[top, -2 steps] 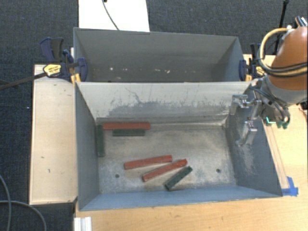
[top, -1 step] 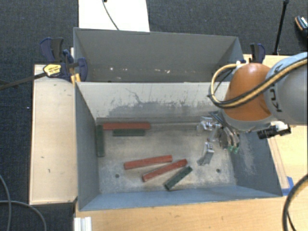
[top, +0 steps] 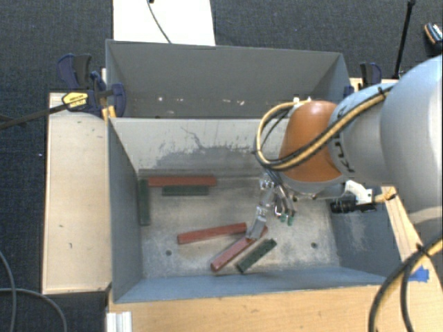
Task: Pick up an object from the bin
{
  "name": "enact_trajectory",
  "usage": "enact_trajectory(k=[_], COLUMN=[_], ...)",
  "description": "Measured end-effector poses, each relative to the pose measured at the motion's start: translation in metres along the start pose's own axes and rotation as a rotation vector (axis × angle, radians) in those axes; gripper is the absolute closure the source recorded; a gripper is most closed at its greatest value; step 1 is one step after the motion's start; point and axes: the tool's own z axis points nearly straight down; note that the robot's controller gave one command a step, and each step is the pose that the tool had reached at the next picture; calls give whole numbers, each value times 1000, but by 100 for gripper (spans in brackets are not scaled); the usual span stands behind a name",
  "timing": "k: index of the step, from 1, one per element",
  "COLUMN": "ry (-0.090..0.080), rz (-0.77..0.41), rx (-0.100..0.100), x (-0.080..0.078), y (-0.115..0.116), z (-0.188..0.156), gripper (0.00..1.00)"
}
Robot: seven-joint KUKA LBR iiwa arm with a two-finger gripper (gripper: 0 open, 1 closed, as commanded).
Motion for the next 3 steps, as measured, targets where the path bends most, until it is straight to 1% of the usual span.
enact_trajectory(k=[1,2,3], ry=[2,-4,-9], rz=[89,91,-286], rx=[0,-1,1], x=[96,92,51], y=[55,52,38], z=[3,2,-138], gripper=[0,100,100])
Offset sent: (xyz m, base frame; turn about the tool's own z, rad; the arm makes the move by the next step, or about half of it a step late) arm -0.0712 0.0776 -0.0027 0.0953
